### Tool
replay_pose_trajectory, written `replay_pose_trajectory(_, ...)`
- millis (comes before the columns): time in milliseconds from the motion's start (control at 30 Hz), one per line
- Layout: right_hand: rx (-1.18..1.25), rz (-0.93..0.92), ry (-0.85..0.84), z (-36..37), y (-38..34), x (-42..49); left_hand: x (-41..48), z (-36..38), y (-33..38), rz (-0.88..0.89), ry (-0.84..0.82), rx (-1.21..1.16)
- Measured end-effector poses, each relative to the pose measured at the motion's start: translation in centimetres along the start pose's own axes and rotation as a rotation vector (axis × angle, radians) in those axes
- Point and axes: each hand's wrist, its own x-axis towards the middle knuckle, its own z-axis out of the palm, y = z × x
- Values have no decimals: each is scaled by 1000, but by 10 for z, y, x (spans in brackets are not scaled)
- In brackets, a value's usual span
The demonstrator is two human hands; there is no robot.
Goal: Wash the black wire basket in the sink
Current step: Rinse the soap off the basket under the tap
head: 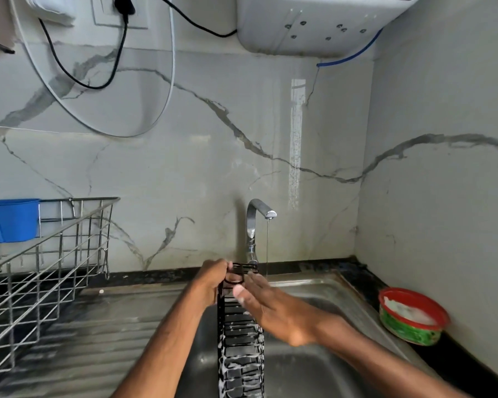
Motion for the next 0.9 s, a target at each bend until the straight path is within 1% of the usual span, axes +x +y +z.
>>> replay_pose_trajectory(100,0,-20,5,3,6,-12,-1,4,0,13,40,-40)
replay_pose_trajectory(167,-1,19,26,-2,11,-11,3,8,-1,14,50,-83)
replay_pose_trajectory(267,31,72,38,-16,17,0,2,14,-1,0,23,-79)
replay_pose_trajectory(367,238,124,5,-26,35,29,2,18,-4,-49,-2,-124)
replay_pose_trajectory(467,563,143,-70,-35,54,57,8,15,-7,-52,44,-147)
replay_pose_trajectory(533,666,160,-53,-41,55,68,15,14,-8,-63,75,-154)
replay_pose_trajectory(600,646,178,-30,-45,51,74,11,14,-4,-39,75,-168)
replay_pose_trajectory(700,528,167,-38,-42,39,70,13,18,-4,-32,71,-220)
replay_pose_trajectory(800,359,118,59,-32,20,50,12,15,-4,-59,47,-271)
replay_pose_trajectory(900,197,74,114,-14,2,17,10,13,-6,-78,48,-262)
